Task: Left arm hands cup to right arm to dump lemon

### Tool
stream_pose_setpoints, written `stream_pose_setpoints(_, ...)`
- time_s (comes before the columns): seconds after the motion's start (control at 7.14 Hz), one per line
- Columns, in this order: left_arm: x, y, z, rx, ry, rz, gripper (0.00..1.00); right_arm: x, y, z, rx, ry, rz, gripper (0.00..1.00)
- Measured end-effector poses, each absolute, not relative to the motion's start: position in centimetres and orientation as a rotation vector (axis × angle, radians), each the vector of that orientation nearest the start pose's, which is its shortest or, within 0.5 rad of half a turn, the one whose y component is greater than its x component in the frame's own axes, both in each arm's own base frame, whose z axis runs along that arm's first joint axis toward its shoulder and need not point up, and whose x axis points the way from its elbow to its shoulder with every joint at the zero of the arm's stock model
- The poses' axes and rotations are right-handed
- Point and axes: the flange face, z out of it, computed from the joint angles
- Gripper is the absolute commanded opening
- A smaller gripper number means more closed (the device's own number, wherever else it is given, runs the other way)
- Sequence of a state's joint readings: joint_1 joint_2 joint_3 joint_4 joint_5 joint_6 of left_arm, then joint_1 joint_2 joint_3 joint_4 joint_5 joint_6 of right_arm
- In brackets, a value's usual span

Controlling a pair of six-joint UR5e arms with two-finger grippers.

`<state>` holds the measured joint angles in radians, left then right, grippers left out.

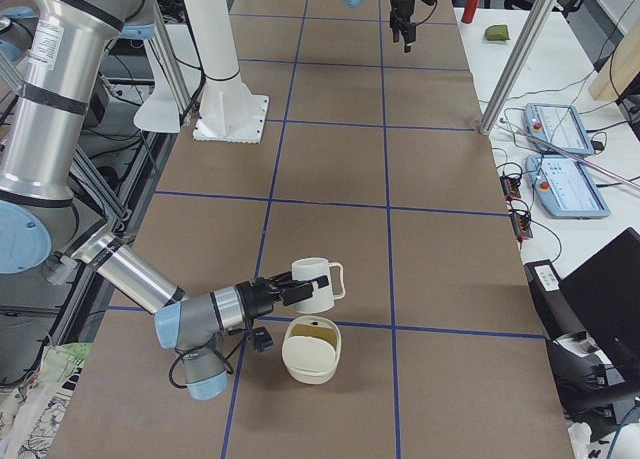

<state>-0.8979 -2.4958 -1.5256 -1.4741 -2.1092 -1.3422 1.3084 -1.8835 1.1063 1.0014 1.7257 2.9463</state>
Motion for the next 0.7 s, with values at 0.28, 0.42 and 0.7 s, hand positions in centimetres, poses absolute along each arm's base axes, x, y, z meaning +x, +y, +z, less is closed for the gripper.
stream_pose_setpoints(0.28, 38.48, -61.43, 10.61, -0.024, 0.924, -0.41, 1.0, 5.5, -24.94, 72.12, 0.011, 2.958, -2.144, 0.18)
stream_pose_setpoints(0.42, 38.48, -61.36, 10.54, -0.023, 0.925, -0.409, 1.0, 5.47, -25.07, 72.05, -0.152, 3.031, -2.139, 0.21)
stream_pose_setpoints(0.7, 38.51, -61.19, 10.33, -0.021, 0.929, -0.406, 1.0, 5.4, -25.2, 72.0, -0.574, 3.182, -2.107, 0.21)
